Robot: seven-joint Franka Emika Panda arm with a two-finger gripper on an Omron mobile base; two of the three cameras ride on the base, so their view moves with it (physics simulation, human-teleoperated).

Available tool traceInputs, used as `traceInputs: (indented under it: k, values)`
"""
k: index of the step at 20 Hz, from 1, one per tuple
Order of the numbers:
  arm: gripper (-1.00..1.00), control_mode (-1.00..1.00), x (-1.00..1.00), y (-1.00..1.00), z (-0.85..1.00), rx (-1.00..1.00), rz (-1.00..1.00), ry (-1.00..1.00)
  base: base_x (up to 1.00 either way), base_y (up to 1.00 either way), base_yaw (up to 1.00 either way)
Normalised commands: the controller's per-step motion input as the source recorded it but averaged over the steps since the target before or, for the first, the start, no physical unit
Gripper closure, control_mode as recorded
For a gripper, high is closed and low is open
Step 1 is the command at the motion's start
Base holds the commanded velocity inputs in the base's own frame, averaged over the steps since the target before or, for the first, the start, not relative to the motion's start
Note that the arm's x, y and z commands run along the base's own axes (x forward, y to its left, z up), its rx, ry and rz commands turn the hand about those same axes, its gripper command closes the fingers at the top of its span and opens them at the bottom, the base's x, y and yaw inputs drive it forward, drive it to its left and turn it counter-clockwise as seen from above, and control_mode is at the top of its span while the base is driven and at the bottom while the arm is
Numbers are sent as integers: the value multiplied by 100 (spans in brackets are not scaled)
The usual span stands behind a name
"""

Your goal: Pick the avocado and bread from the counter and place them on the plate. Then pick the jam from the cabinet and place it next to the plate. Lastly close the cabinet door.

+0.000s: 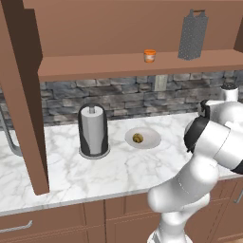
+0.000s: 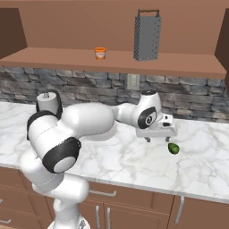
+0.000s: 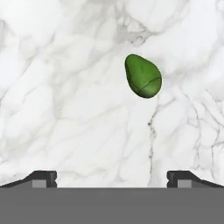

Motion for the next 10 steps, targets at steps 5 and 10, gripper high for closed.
traceInputs:
  k: [5, 10]
  values:
    - [-100, -100, 0, -26, -30, 0, 19, -8, 0, 0, 0]
    - [-100, -100, 1, -18, -28, 0, 20, -9, 0, 0, 0]
